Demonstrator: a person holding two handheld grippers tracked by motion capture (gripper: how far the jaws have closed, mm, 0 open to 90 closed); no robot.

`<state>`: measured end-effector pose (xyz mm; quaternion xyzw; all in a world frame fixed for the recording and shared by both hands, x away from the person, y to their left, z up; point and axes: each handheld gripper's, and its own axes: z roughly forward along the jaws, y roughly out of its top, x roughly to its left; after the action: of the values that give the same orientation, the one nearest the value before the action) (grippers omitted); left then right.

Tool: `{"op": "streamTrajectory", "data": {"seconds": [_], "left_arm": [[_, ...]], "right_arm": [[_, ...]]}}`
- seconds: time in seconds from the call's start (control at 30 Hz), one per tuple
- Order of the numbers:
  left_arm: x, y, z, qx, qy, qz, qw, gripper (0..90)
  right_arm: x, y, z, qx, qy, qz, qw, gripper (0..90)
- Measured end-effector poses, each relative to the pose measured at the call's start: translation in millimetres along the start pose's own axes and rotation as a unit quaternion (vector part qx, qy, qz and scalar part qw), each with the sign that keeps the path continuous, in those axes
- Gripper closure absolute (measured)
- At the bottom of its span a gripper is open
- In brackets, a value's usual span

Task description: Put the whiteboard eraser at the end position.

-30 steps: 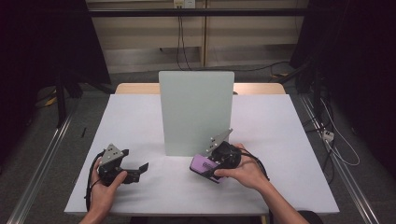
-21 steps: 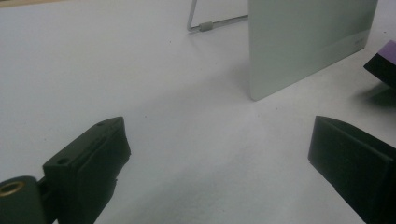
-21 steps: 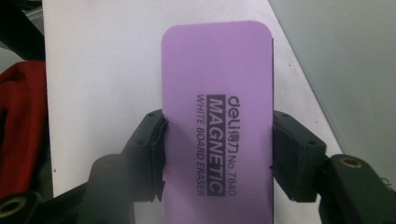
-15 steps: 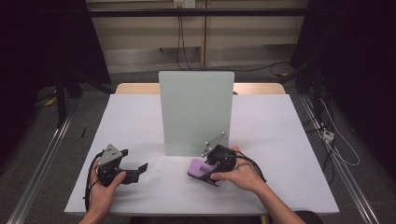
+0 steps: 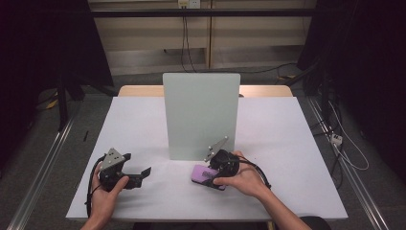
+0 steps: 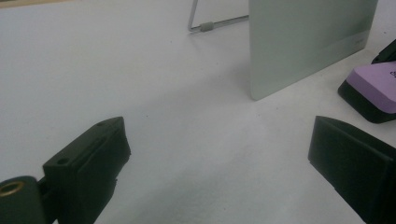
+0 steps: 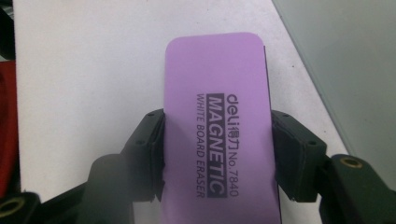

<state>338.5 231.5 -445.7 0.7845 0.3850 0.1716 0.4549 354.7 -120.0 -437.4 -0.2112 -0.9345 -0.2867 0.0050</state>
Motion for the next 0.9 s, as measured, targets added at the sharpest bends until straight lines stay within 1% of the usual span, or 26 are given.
{"op": "streamTrajectory", "data": {"seconds": [0.03, 0.13, 0.2, 0.27, 0.5, 0.7, 0.77, 0.87, 0.9], "left_arm": [[0.1, -0.1, 0.0, 0.0, 0.0, -0.001, 1.0, 4.8], [-0.3, 0.2, 0.2, -0.003, -0.001, -0.002, 1.0, 4.8], [-0.9, 0.4, -0.1, 0.0, 0.0, 0.001, 1.0, 4.8], [-1.7, -0.4, 0.2, 0.002, 0.0, -0.003, 1.0, 4.8], [0.7, -0.9, 0.2, 0.003, 0.001, -0.001, 1.0, 4.8], [0.6, -0.5, 0.2, 0.002, 0.001, 0.001, 1.0, 4.8], [1.2, -0.8, 0.4, 0.002, 0.001, 0.0, 1.0, 4.8], [2.2, -2.2, 0.1, 0.001, 0.001, -0.009, 1.0, 4.8], [3.3, -2.4, -0.3, 0.003, 0.002, -0.007, 1.0, 4.8]], "right_arm": [[0.0, 0.0, 0.6, -0.001, -0.001, -0.003, 1.0, 41.7], [-0.1, -1.6, 0.7, -0.008, -0.003, 0.004, 1.0, 41.7], [0.2, -2.8, 0.7, -0.012, -0.003, 0.006, 0.9999, 41.6], [-0.3, -3.6, 1.0, -0.015, -0.003, 0.008, 0.9999, 41.5], [-0.7, -3.6, 1.3, -0.016, -0.001, 0.005, 0.9999, 41.1], [-0.5, -3.2, 2.0, -0.015, -0.001, 0.007, 0.9999, 40.4], [-1.6, -3.4, 2.7, -0.011, 0.003, 0.01, 0.9999, 38.7], [-4.0, -3.8, 4.5, -0.012, 0.005, 0.016, 0.9998, 34.9], [-4.8, -3.7, 4.6, -0.012, 0.003, 0.017, 0.9998, 33.5]]}}
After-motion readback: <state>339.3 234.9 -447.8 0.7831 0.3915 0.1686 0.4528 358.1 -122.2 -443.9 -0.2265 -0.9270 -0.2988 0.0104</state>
